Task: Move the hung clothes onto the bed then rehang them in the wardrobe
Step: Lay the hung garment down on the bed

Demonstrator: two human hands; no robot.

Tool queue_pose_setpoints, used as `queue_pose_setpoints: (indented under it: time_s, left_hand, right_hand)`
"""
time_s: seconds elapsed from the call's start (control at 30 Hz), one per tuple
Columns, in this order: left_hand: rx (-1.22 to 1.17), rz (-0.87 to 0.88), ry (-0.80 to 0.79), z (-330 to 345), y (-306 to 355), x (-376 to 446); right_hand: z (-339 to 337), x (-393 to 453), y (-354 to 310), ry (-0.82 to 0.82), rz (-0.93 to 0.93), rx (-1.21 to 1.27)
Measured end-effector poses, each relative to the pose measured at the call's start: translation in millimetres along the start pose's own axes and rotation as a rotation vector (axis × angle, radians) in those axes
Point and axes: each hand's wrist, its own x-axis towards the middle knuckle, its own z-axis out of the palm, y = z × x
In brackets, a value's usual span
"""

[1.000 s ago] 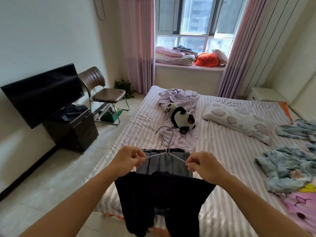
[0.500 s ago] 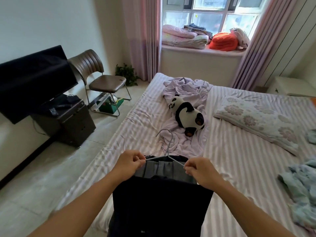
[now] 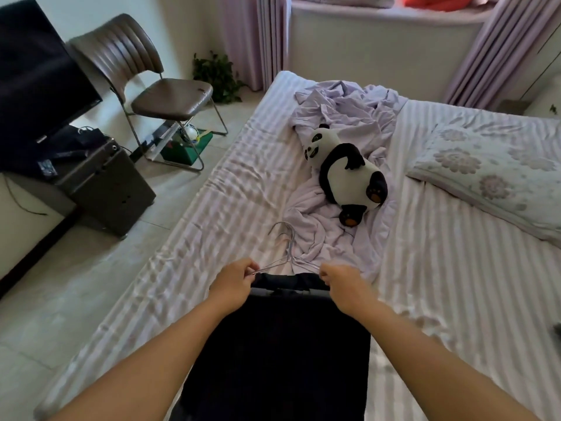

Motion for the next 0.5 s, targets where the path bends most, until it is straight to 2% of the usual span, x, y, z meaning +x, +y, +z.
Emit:
queue_pose_setpoints:
  time_s: [0.17, 0.5]
  left_hand:
    - [0.022, -0.02, -0.078, 40.6, -20.8, 54.7]
    - [0.289, 0.058, -0.244, 105.0, -55.4, 121.8]
  right_hand:
    - [31.9, 55.0, 27.6, 0.022, 0.065, -0.032]
    - [99.9, 132.8, 77.5, 0.086, 0.103, -0.19]
